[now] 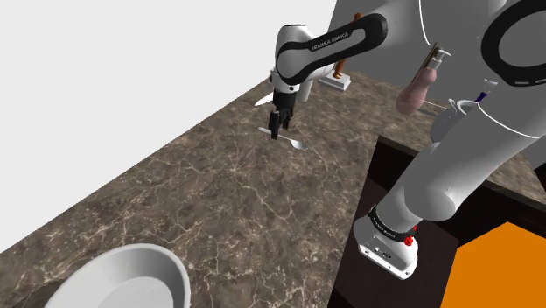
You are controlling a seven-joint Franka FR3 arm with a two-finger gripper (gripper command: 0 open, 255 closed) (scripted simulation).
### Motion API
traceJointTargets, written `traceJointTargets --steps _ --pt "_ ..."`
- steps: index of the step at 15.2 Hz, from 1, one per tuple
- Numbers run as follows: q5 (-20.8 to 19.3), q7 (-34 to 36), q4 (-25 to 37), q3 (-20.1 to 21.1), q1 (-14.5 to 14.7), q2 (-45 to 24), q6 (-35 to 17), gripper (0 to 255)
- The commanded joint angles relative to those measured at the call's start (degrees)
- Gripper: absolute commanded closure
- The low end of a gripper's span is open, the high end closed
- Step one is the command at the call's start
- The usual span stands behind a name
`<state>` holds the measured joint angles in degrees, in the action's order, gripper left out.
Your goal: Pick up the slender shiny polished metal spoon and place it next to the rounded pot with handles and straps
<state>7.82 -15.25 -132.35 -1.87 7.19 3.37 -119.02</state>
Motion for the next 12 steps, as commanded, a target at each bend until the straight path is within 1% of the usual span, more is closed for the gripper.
traceJointTargets --steps 1,7,8,12 --pt "0.06 -0.06 -0.34 0.02 0.03 -0.24 -0.60 0" --pt "0.06 -0.06 -0.33 0.02 0.03 -0.24 -0.59 0" --pt "0.06 -0.06 -0.33 0.02 0.03 -0.24 -0.59 255" --pt "0.03 -0.13 -0.34 -0.02 -0.02 -0.15 -0.51 255"
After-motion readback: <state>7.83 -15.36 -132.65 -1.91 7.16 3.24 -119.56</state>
